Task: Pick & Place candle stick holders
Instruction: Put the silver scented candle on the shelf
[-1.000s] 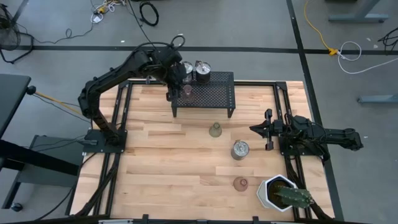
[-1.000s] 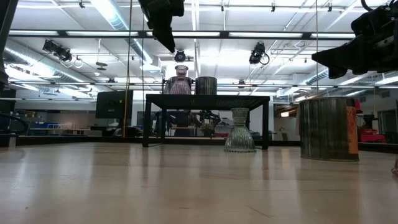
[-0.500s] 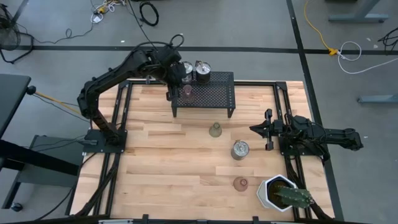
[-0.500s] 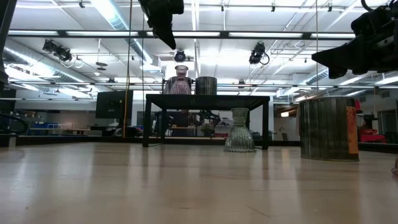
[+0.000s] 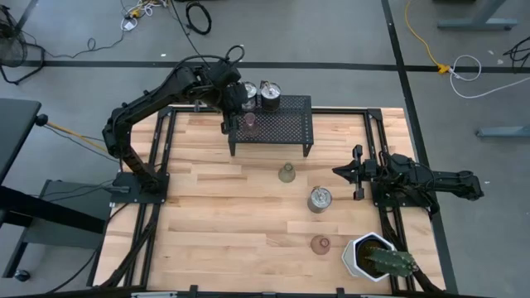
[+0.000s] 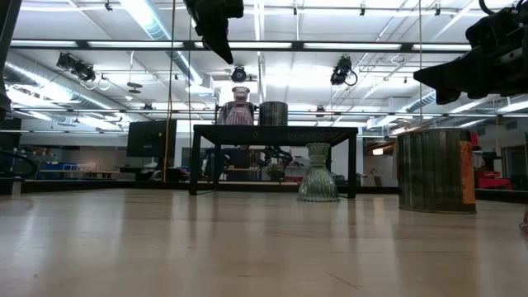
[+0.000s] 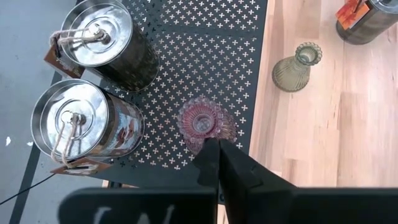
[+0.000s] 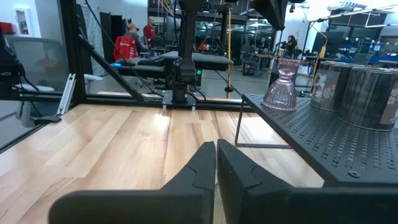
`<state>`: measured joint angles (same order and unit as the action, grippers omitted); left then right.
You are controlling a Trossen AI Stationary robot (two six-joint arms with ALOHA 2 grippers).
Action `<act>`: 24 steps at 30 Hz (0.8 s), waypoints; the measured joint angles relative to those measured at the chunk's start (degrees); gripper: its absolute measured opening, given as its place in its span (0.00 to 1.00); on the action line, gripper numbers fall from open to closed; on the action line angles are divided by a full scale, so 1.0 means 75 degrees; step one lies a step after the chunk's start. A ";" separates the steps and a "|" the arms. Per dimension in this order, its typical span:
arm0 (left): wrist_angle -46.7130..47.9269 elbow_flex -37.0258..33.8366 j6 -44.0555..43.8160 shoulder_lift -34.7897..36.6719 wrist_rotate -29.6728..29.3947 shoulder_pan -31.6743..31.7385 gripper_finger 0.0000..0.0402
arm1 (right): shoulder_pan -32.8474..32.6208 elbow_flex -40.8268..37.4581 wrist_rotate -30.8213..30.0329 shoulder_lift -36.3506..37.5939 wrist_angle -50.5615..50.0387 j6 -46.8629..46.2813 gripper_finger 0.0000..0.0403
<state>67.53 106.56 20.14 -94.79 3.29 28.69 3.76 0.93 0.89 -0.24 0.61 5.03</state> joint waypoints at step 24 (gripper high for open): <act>-0.0060 0.0000 -0.0049 -0.0002 0.0003 -0.0165 0.00 | -0.0001 -0.0002 0.0000 0.0000 0.0001 0.0000 0.05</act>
<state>67.08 106.56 19.77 -94.80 3.31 27.45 3.75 0.92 0.89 -0.24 0.62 5.03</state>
